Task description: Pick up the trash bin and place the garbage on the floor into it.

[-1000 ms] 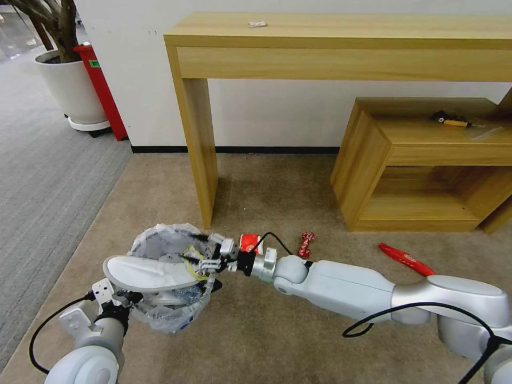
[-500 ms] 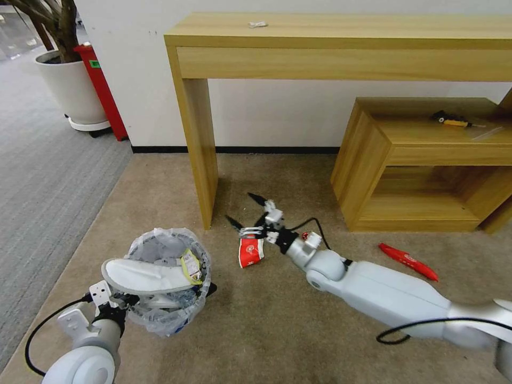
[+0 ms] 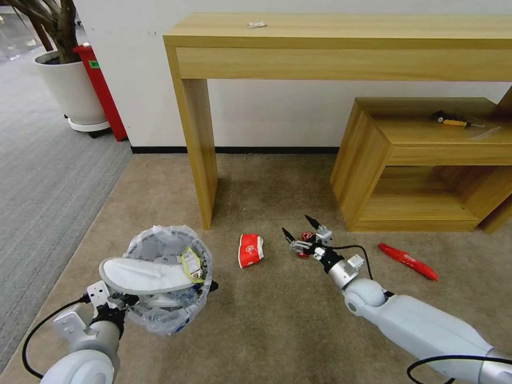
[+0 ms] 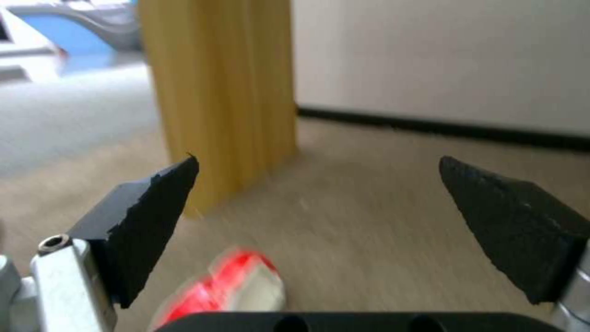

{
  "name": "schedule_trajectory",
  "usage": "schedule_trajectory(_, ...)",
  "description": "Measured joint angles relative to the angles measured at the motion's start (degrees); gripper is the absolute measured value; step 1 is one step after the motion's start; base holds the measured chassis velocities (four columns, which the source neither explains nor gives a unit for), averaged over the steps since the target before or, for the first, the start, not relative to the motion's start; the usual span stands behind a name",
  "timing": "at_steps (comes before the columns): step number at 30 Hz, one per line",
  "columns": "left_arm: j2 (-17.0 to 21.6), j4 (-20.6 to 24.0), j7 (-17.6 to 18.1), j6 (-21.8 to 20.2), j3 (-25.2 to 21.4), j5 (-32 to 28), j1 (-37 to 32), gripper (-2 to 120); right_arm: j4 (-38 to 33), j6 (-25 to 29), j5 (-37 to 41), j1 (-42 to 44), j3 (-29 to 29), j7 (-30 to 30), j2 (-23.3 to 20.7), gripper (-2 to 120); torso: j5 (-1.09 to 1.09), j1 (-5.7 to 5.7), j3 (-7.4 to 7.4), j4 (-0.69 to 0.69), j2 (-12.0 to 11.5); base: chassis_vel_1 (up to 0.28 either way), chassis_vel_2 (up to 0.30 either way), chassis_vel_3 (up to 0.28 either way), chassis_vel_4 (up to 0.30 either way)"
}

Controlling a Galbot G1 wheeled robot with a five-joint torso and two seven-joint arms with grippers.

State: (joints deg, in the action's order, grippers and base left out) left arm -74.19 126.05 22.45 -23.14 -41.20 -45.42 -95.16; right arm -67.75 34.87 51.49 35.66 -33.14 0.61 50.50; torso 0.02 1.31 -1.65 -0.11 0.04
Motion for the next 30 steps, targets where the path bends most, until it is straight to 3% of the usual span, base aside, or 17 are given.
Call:
schedule_trajectory(8,-0.13,0.13,0.0,-0.01,-0.35,-0.05,-0.18,0,8.68,-0.64,1.47,-0.99,-2.3,3.68,4.23,100,0.0,0.0,0.0,0.0,0.0,0.0,0.0,0.0,0.0)
schedule_trajectory(17,-0.21,-0.71,0.1,-0.01,0.03,-0.51,0.86,0,18.11,-1.76,1.9,-3.66,-4.65,6.78,12.95,100,-0.04,0.01,-0.01,0.0,0.0,0.0,0.0,0.0,0.0)
schedule_trajectory(25,0.35,0.08,0.43,-0.19,-0.1,-1.49,0.93,0,30.45,-2.09,1.58,-4.8,-3.58,9.24,23.86,100,-0.02,0.01,-0.01,0.01,0.0,0.0,0.0,0.0,0.0)
schedule_trajectory(30,0.18,0.63,0.44,-0.19,-0.11,-1.49,0.57,0,33.99,-2.03,0.78,-4.78,-3.08,9.65,25.95,100,-0.02,0.0,0.0,0.0,0.0,0.0,0.0,0.0,0.0)
